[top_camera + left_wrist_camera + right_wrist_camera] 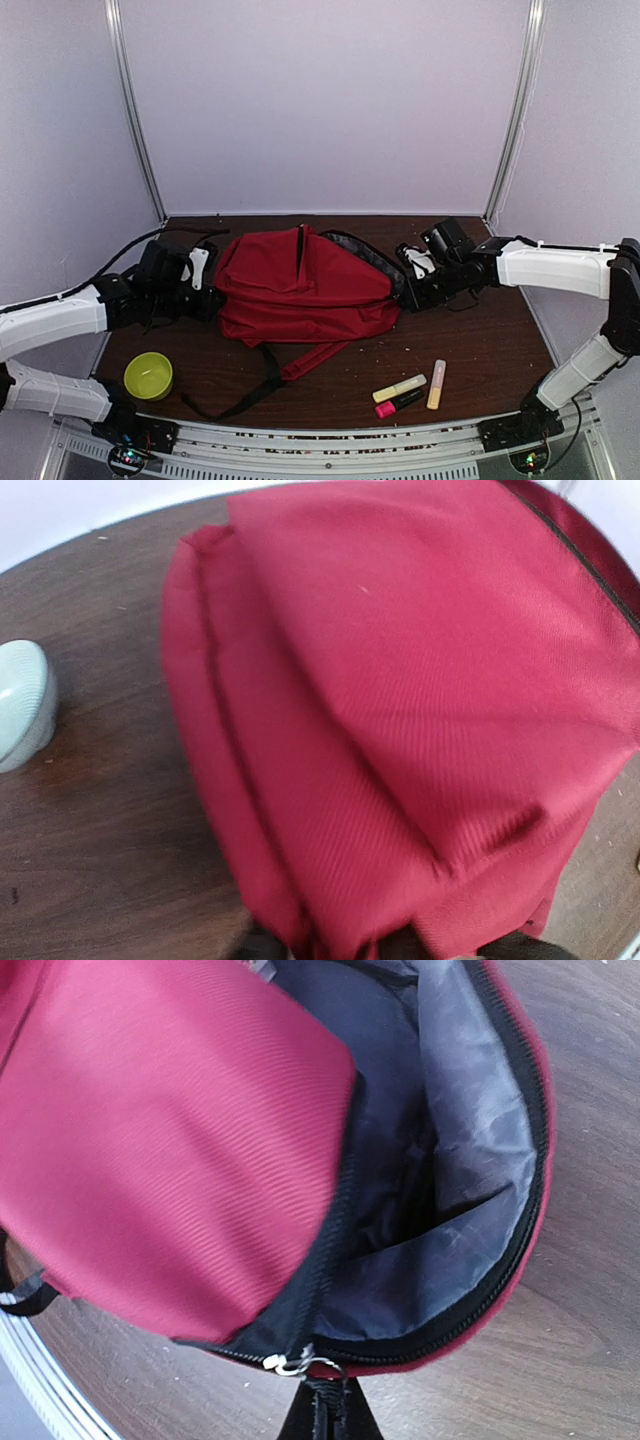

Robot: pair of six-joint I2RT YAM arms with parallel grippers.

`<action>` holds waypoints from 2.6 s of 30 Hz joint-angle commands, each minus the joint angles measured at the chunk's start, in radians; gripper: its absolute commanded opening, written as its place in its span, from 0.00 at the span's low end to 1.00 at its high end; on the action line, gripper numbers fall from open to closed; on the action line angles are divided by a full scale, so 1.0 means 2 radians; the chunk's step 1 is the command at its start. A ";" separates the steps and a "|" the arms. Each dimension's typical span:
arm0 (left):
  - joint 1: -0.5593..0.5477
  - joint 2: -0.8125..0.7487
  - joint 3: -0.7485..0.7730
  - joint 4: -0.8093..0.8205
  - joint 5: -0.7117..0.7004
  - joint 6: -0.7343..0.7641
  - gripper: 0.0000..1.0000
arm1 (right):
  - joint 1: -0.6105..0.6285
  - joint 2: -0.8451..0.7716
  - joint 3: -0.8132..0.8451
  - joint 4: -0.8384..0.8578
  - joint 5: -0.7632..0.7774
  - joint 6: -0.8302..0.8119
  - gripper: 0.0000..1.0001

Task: Pack the student bag
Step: Zip the student bag into the largest pocket of the bag, then hold the largest pocket of the student bag, then place the largest pocket of the student bag.

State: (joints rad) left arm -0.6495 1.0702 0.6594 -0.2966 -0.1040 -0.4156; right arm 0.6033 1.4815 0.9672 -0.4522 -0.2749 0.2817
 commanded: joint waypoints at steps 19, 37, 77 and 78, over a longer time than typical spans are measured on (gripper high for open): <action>-0.282 0.379 0.336 0.141 -0.058 0.425 0.76 | -0.007 0.015 0.014 -0.007 -0.056 0.003 0.00; -0.279 0.489 0.384 0.095 -0.230 0.477 0.00 | -0.030 0.015 0.049 -0.029 -0.024 0.001 0.00; -0.376 0.168 0.148 -0.163 -0.186 0.095 0.58 | -0.018 0.173 0.203 -0.020 0.002 -0.037 0.00; -0.363 0.161 0.144 -0.193 -0.193 0.047 0.55 | -0.016 0.173 0.194 -0.013 -0.006 -0.033 0.00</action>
State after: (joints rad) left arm -1.4258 1.4551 0.9730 -0.4801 -0.4156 0.0151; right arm 0.5629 1.8591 1.4128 -0.5987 -0.2104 0.1673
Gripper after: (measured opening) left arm 0.570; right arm 0.024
